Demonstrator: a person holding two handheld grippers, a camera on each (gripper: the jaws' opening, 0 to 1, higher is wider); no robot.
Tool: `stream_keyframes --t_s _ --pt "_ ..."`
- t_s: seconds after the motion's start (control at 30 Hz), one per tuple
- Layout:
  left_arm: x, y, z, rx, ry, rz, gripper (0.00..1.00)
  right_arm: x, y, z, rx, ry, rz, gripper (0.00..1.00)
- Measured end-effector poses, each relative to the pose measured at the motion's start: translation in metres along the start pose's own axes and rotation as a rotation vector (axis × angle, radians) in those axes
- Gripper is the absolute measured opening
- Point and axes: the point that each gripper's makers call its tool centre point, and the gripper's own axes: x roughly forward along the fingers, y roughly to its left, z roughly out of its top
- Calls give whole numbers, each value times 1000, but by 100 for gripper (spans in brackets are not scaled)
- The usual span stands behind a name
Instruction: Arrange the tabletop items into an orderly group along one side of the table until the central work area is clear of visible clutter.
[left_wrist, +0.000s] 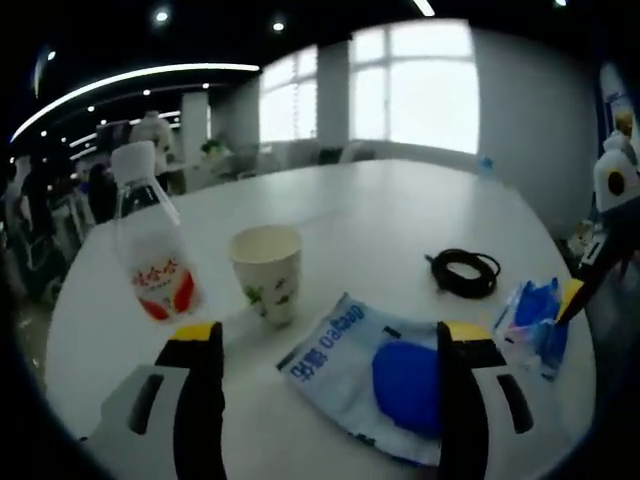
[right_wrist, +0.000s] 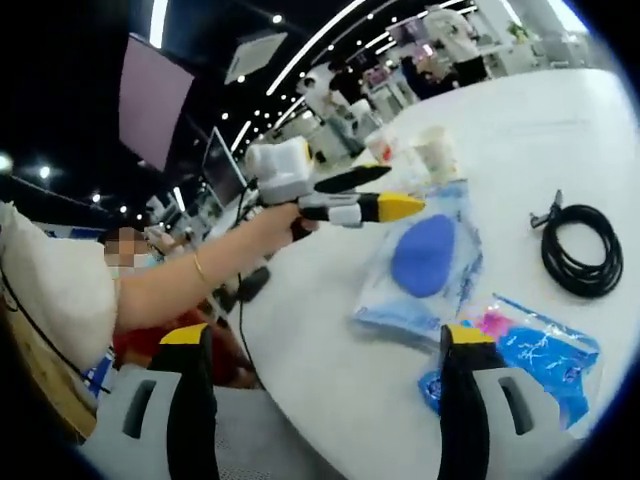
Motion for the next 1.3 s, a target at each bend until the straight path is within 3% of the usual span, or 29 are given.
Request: stream_keyframes --t_s 0.37,0.5,0.67,0.87,0.93,1.1,1.17,1.3 --pt "10 -1 -9 13 30 -31 74 16 -11 -13 93 54 -83 77" --pt "13 1 -12 24 39 -38 71 21 -20 -16 173 61 -146 70" --pt "17 6 -8 48 29 -39 62 27 -20 -22 216 85 -160 67" --pt "21 7 -10 59 44 -54 58 32 -30 -18 337 54 -221 59" --pt "23 8 -12 67 53 -61 56 35 -35 -15 433 33 -257 58" --pt "26 10 -11 58 58 -69 52 38 -37 -13 560 7 -276 47" --pt "28 11 -11 59 64 -77 50 39 -36 -15 567 8 -279 40" --pt "30 12 -10 24 59 -91 44 47 -31 -24 634 31 -269 41"
